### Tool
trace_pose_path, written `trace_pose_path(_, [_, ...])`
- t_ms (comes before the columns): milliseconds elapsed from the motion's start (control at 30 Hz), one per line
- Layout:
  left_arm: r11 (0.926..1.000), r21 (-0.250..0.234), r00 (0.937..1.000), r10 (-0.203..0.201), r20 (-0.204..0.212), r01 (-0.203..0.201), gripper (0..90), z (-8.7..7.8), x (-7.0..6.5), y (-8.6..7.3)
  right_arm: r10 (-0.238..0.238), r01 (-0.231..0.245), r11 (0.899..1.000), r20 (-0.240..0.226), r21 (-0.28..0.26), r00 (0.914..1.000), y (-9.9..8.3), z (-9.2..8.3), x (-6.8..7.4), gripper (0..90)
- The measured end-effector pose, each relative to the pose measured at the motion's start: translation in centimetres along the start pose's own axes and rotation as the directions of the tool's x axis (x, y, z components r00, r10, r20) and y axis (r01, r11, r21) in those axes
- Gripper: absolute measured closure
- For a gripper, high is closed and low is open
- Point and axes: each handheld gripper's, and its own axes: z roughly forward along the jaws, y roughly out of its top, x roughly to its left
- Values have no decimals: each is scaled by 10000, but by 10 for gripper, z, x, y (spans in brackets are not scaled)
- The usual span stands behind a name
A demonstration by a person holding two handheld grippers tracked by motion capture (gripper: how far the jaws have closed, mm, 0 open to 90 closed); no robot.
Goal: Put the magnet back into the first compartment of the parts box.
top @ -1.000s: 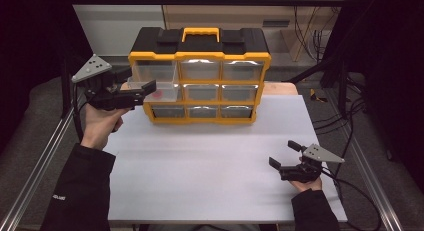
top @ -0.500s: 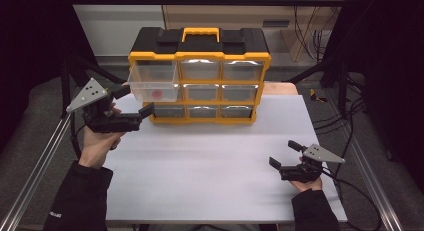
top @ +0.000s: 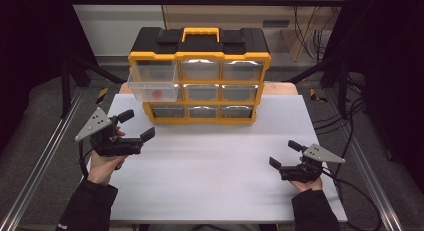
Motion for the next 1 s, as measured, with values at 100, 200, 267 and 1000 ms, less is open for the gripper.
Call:
trace_pose_path(100, [9991, 430, 10000, 62, 29, -63, 30, 3, 0, -13, 5, -5, 10000, 2, -1, 10000, 0, 0, 0, 3])
trace_pose_path(200, [9973, 733, 10000, 73, 41, -76, 27, 7, 0, -24, 16, -16, 10000, 3, 20, 10000, 0, 0, 0, 3])
trace_pose_path(267, [9965, 829, 10000, 71, 14, -72, 26, 9, 0, -31, 6, -6, 10000, 3, 10, 10000, 0, 0, 0, 3])
trace_pose_path(1000, [9878, 1556, 9999, -114, 30, 108, 27, 10, 3, -95, 26, -26, 9999, -11, 103, 10000, -1, 1, 1, 3])
